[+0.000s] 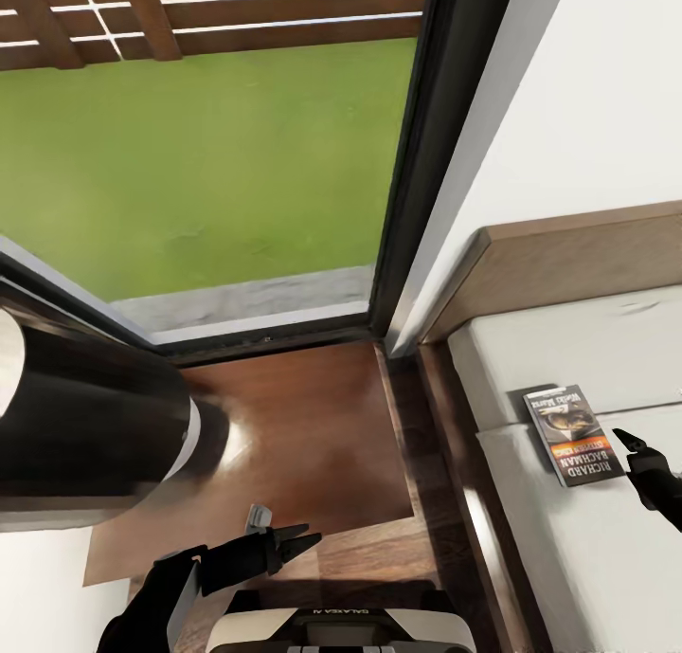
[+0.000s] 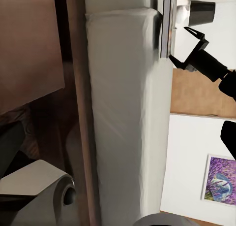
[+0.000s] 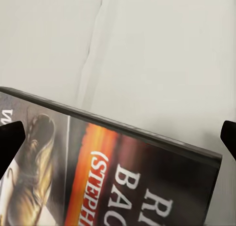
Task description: In the bedroom, move the book from the bed onto either nightstand, and place the two sandals side by side next to the bed.
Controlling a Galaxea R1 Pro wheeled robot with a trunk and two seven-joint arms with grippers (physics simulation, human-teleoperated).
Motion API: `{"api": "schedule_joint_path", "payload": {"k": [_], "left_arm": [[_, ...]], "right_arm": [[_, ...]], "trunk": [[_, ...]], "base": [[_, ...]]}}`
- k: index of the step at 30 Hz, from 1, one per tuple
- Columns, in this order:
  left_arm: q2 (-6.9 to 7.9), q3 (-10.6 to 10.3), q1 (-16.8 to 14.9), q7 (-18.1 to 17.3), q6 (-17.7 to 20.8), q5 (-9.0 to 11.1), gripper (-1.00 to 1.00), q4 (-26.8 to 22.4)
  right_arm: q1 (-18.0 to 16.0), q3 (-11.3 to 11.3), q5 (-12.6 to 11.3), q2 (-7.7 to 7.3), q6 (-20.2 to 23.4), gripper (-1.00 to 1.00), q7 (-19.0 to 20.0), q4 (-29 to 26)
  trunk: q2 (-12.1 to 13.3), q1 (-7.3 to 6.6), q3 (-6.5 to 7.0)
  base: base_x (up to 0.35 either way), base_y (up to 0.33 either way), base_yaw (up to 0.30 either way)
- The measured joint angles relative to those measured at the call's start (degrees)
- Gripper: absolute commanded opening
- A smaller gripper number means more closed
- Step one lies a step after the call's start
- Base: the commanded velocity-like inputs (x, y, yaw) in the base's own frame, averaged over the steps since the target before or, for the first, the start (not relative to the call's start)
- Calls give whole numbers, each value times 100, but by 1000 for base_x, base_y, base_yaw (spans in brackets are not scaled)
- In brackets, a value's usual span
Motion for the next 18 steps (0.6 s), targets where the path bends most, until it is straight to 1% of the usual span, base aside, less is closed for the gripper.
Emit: {"api": "schedule_joint_path", "payload": {"k": [18], "left_arm": [[0,6,0,0,0,8,100,7]], "right_arm": [[0,0,0,0,0,100,1,0]], "trunk": [[0,0,0]], "base": [[-1,2,0]]}}
